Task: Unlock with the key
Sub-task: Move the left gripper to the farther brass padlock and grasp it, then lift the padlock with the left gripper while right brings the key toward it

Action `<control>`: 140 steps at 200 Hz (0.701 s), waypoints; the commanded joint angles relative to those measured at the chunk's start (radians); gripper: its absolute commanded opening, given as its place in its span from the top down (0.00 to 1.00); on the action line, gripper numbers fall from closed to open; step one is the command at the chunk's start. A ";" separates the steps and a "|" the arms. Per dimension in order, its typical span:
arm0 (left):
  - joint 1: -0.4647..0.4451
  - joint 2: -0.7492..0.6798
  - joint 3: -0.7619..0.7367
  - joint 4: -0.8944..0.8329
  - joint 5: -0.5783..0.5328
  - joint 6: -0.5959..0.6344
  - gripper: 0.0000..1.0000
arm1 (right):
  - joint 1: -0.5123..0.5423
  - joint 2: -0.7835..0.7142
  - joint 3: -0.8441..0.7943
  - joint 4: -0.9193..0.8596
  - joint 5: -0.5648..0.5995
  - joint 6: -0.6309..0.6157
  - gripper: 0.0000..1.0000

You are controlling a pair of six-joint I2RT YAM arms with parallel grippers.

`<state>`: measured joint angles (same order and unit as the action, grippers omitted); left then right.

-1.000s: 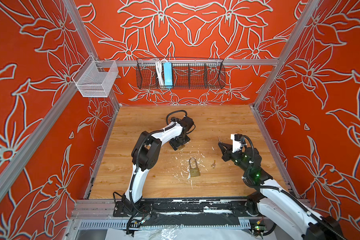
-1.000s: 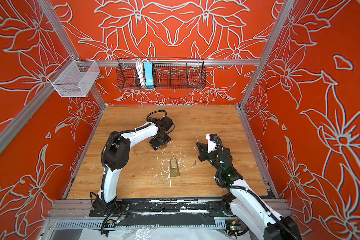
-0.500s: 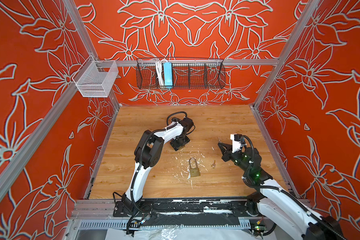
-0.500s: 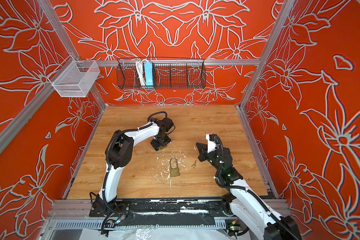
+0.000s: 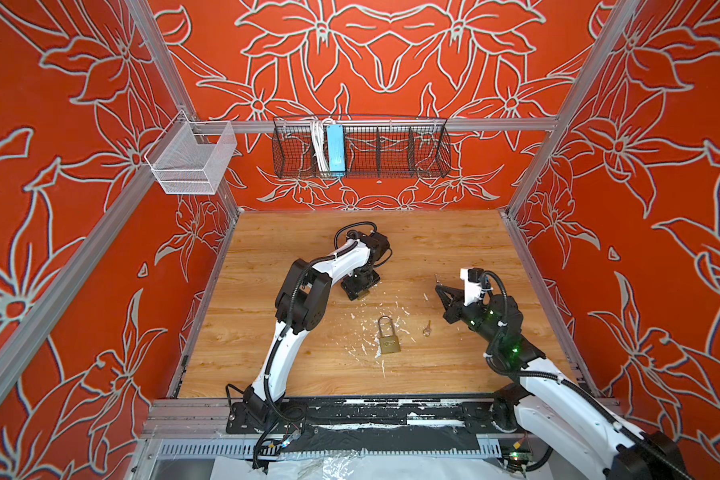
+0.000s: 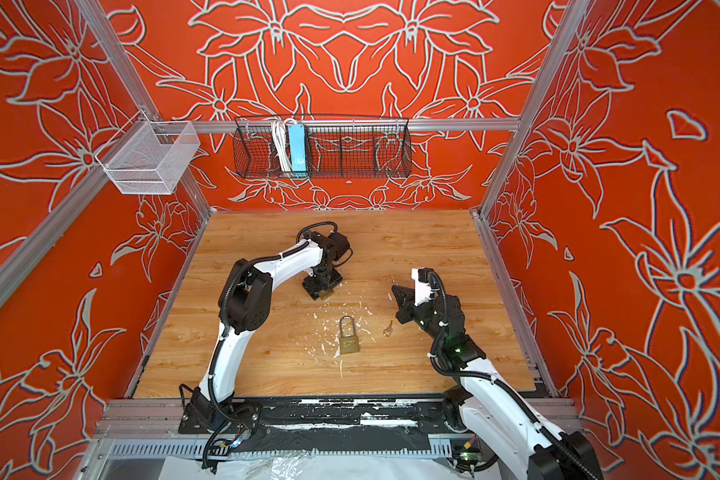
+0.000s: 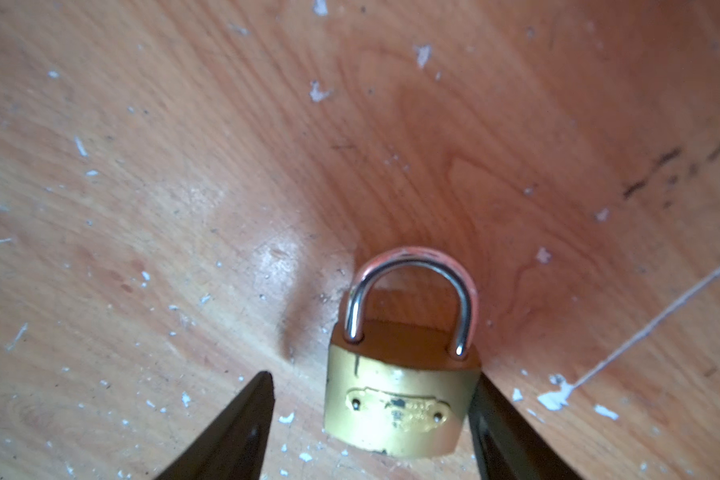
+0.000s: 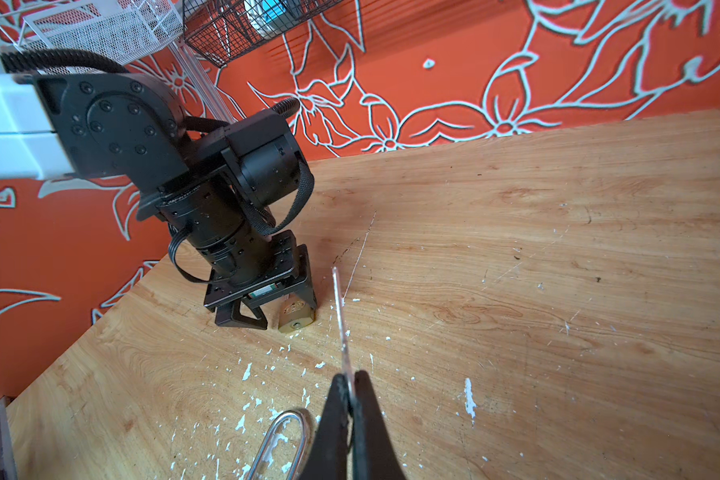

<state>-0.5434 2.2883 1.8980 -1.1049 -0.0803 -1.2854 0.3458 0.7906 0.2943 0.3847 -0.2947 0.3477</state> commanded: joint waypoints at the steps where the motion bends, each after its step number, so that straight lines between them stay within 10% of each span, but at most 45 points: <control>1: 0.002 0.014 -0.007 -0.036 -0.009 -0.022 0.28 | -0.004 -0.008 0.020 0.010 -0.012 -0.007 1.00; 95: 0.002 0.040 -0.010 -0.007 0.002 -0.022 0.37 | -0.004 -0.015 0.019 0.008 -0.013 -0.009 1.00; 140: 0.002 0.017 -0.023 0.014 0.008 0.002 0.67 | -0.004 -0.023 0.016 0.008 -0.018 -0.009 1.00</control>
<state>-0.5434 2.3020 1.8980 -1.0721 -0.0658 -1.2892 0.3458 0.7856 0.2943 0.3843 -0.2958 0.3470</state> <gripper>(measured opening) 0.436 0.059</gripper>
